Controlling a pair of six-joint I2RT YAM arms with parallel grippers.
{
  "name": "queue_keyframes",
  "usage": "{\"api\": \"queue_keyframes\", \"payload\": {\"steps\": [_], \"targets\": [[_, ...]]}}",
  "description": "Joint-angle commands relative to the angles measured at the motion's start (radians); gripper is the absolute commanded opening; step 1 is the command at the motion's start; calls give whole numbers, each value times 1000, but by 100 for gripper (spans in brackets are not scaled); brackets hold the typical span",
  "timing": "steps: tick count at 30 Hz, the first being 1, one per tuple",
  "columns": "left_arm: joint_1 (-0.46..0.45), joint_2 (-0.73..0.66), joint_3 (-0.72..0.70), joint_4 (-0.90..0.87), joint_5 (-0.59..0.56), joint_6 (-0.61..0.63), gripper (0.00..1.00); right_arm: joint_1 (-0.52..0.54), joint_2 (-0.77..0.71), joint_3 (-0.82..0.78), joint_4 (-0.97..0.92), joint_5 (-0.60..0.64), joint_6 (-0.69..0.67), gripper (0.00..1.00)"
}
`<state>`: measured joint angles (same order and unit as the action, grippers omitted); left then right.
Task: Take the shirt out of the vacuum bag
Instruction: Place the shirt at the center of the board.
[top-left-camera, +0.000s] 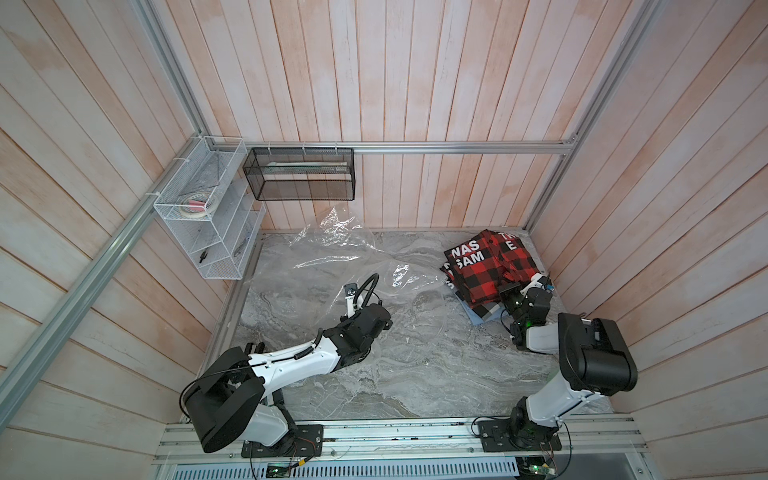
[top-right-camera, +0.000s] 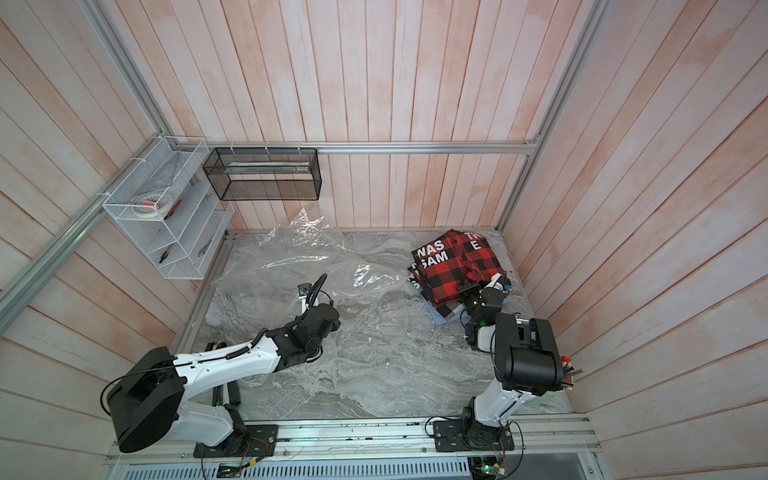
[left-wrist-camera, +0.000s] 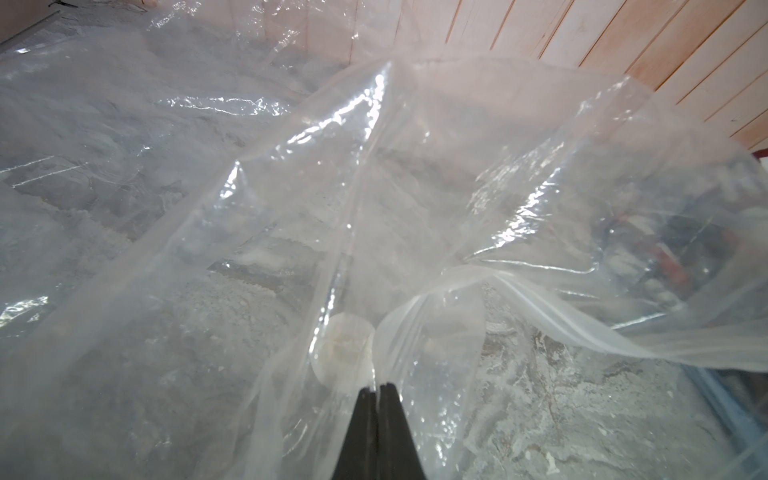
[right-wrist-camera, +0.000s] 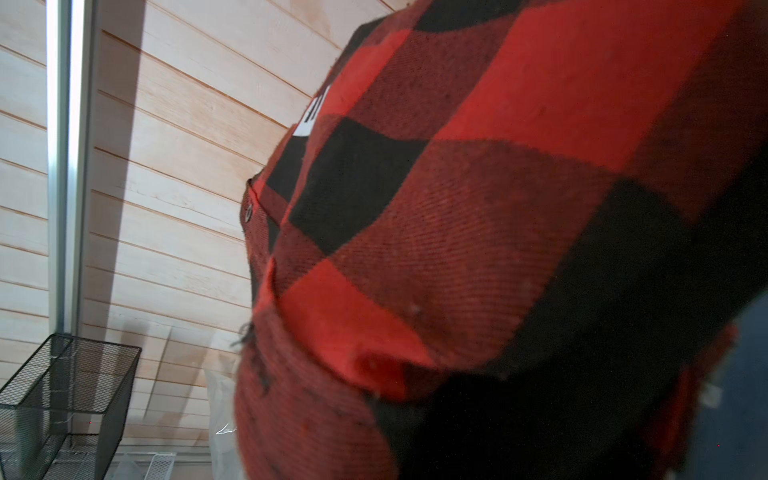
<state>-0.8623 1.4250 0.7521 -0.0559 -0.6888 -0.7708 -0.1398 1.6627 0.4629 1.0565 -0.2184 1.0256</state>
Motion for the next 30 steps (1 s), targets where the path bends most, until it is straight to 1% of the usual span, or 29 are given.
{"api": "queue_keyframes", "payload": {"steps": [1,3,4,8,10,14,15,21,22,24,26,28,30], "targets": [[7,6,15,4,-12,3,0,9,-28,-17,-129,96,-42,0],[6,11,16,8,-4,2,0,9,-37,-17,-177,133,-45,0],[5,16,18,8,-2,2,0,9,-36,-16,-195,141,-45,3],[6,15,20,7,-5,8,0,8,-24,9,-258,140,-48,29],[5,13,20,10,-8,12,0,8,-25,-2,-247,131,-42,37],[5,11,21,18,-6,19,0,8,-40,-19,-221,95,-37,44],[5,11,21,20,-4,21,0,7,-51,-27,-211,91,-37,45],[5,12,23,48,3,43,0,10,-161,-56,-262,99,-64,51],[5,12,23,54,2,46,2,10,-182,-62,-275,103,-65,52],[6,14,24,67,5,57,11,9,-225,-71,-297,116,-61,53],[6,16,24,86,13,73,24,10,-268,-66,-333,122,-79,56],[6,17,28,97,20,83,33,9,-298,-51,-378,120,-90,59],[6,17,31,112,27,99,45,10,-328,-42,-407,118,-102,63]]}}
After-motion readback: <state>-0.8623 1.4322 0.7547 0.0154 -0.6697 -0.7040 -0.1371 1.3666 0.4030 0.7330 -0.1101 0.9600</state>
